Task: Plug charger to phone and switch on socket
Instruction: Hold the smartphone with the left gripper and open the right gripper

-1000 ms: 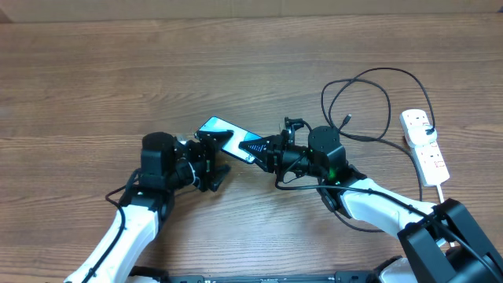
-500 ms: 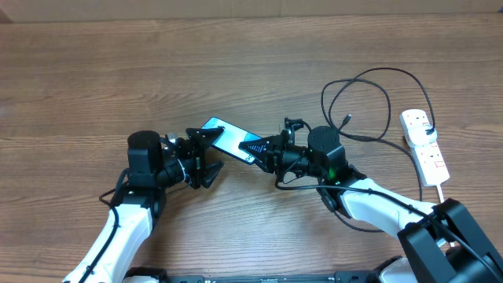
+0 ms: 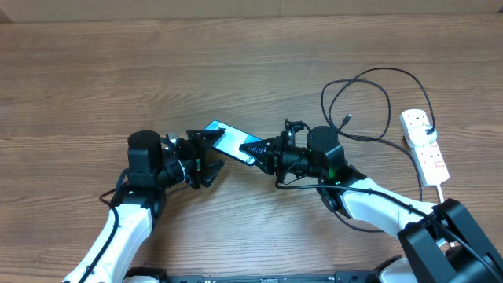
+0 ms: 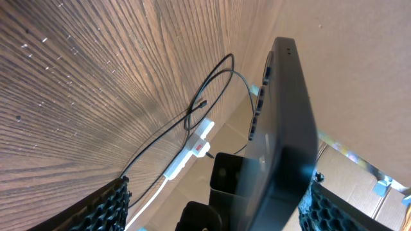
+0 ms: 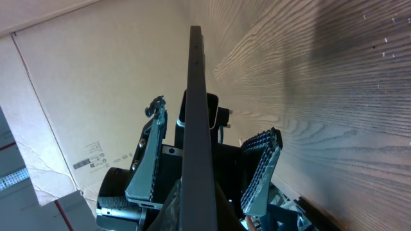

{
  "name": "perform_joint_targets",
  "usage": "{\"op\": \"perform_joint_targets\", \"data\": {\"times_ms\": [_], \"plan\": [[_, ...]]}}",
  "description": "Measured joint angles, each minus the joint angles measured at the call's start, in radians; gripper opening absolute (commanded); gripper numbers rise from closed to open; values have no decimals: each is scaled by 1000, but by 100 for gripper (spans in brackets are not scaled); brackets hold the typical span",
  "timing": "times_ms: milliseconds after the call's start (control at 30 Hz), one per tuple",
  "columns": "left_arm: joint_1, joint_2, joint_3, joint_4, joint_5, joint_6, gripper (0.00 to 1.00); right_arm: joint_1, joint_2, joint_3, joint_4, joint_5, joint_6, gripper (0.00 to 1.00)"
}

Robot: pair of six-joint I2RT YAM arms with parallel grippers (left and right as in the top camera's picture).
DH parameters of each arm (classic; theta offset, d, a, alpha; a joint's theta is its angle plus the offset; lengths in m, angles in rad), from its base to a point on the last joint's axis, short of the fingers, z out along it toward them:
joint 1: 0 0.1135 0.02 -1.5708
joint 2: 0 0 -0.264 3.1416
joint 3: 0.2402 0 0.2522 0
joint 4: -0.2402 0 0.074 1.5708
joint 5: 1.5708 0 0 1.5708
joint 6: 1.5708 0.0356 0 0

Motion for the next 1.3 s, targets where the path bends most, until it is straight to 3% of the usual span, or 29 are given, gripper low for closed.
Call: {"op": "perform_joint_targets", "data": {"times_ms": [300,633,800,1067,1300], "plan": [[0,0,0,1,-13,-6,69,0,0,0,-16,43,0,4],[0,0,0,48,-30,-16,60,76,0,0,-16,225,0,4],[0,0,0,48,-31,-26,52,105,0,0,-16,247,50,4],[0,0,0,48,-37,-30,30,106,0,0,-16,229,176,4],[0,0,0,48,-38,-30,28,106,0,0,-16,209,222,4]]}}
